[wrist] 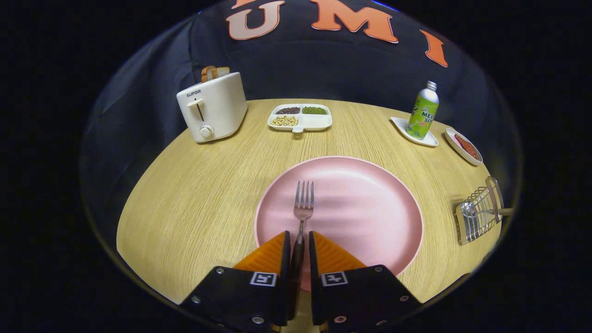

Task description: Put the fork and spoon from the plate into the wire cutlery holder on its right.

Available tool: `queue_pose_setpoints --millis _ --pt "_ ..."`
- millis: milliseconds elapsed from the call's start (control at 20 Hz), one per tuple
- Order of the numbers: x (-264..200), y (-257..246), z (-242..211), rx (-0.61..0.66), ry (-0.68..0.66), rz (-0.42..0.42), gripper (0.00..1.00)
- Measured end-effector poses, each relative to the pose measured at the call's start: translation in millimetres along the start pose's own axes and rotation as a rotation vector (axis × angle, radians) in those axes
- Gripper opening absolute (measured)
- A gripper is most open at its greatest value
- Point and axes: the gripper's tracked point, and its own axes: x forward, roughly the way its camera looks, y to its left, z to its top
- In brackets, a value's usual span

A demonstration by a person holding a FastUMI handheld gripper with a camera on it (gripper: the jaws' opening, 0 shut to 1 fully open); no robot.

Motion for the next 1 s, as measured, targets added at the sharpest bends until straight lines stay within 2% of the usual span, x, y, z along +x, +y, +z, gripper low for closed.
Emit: queue_pose_setpoints --millis 50,150,500,1000 --pt "2.5 -1.1 -1.1 0.009 0.005 -0.002 0.08" --pt "-0.2 -3.5 -1.6 0.014 0.023 0.000 0.04" --pt "-42.7 -30.9 21.6 0.078 0.020 0.066 0.02" --pt "-109.5 -140.0 64.2 0.000 0.061 0.050 0.02"
